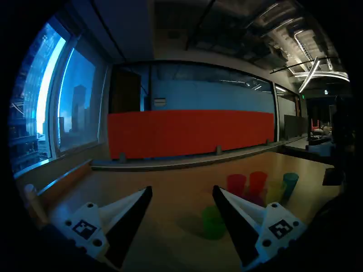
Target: Pour water
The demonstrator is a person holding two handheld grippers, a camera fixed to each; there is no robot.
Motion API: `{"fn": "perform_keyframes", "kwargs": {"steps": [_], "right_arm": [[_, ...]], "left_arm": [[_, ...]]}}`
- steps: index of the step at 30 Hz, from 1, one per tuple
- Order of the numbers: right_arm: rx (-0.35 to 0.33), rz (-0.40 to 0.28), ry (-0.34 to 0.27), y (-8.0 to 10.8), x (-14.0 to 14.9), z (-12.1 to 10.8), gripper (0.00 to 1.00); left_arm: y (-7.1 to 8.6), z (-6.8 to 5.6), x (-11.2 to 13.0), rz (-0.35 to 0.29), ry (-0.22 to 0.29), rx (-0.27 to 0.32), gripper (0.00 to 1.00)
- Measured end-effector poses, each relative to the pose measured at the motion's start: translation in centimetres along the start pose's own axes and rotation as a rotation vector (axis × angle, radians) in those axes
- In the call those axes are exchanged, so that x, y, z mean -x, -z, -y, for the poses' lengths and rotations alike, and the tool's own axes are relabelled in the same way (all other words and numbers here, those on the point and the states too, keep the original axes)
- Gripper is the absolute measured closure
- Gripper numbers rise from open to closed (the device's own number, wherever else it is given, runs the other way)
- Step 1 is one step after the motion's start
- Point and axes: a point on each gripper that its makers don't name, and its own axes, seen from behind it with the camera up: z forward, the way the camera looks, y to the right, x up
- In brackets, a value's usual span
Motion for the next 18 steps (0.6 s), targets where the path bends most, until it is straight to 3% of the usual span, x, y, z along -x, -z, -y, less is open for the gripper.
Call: {"fn": "perform_keyframes", "kwargs": {"steps": [18], "right_arm": [[0.099, -0.092, -0.037, -0.6, -2.0, -1.0, 0.00]], "left_arm": [[-0.7, 0.7, -2.8, -0.098, 0.020, -0.090, 0.01]]}}
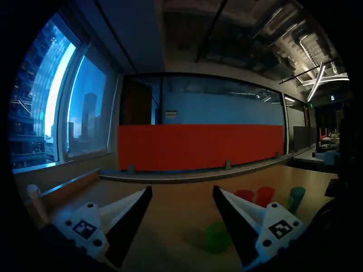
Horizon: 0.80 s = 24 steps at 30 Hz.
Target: Pour water
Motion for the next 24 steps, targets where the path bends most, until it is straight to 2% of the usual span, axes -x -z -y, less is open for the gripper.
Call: {"fn": "perform_keyframes", "kwargs": {"steps": [9, 18, 24], "right_arm": [[0.010, -0.012, 0.001, 0.2, -1.1, 0.0, 0.00], [0.017, -0.019, 0.002, 0.4, -2.0, -0.3, 0.00], [0.016, -0.010, 0.012, 0.2, -1.9, -0.1, 0.00]], "left_arm": [[-0.3, -0.4, -0.1, -0.022, 0.004, -0.025, 0.01], [-0.4, 0.0, 0.5, -0.031, -0.019, -0.063, 0.01], [-0.6, -0.1, 2.0, -0.028, -0.006, -0.062, 0.01]]}}
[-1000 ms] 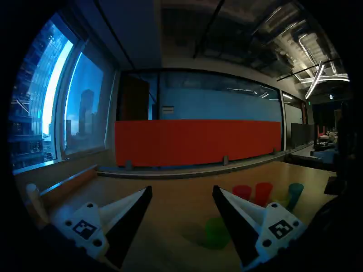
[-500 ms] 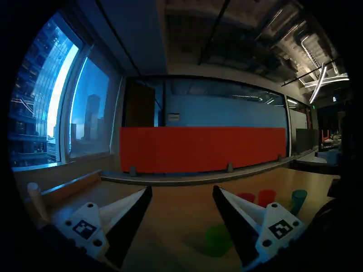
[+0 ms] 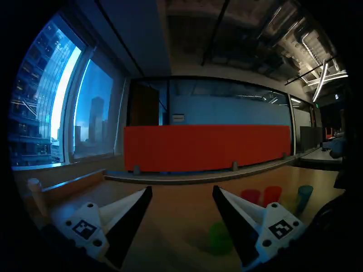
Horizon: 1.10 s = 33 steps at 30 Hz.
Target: Pour water
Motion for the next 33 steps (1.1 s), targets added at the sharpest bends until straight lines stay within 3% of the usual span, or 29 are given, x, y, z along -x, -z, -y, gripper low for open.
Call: {"fn": "perform_keyframes", "kwargs": {"steps": [15, 33], "right_arm": [[0.011, 0.009, -0.001, 0.2, 0.6, -0.1, 0.00], [0.010, 0.004, 0.006, 0.1, 0.0, 0.4, 0.00]], "left_arm": [[-0.3, 1.5, 3.6, 0.021, 0.006, -0.024, 0.01], [-0.4, 2.5, 5.2, 0.034, 0.027, -0.033, 0.01]]}}
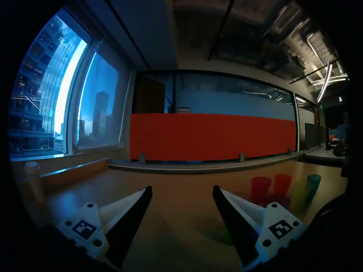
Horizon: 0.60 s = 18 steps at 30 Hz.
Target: Pour water
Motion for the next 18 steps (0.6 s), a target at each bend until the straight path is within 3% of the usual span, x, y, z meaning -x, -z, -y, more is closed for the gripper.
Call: {"fn": "perform_keyframes", "kwargs": {"steps": [18], "right_arm": [[0.002, -0.004, -0.007, 0.10, -0.13, -0.23, 0.00]], "left_arm": [[-0.41, -0.15, 0.79, 0.019, -0.016, 0.002, 0.01]]}}
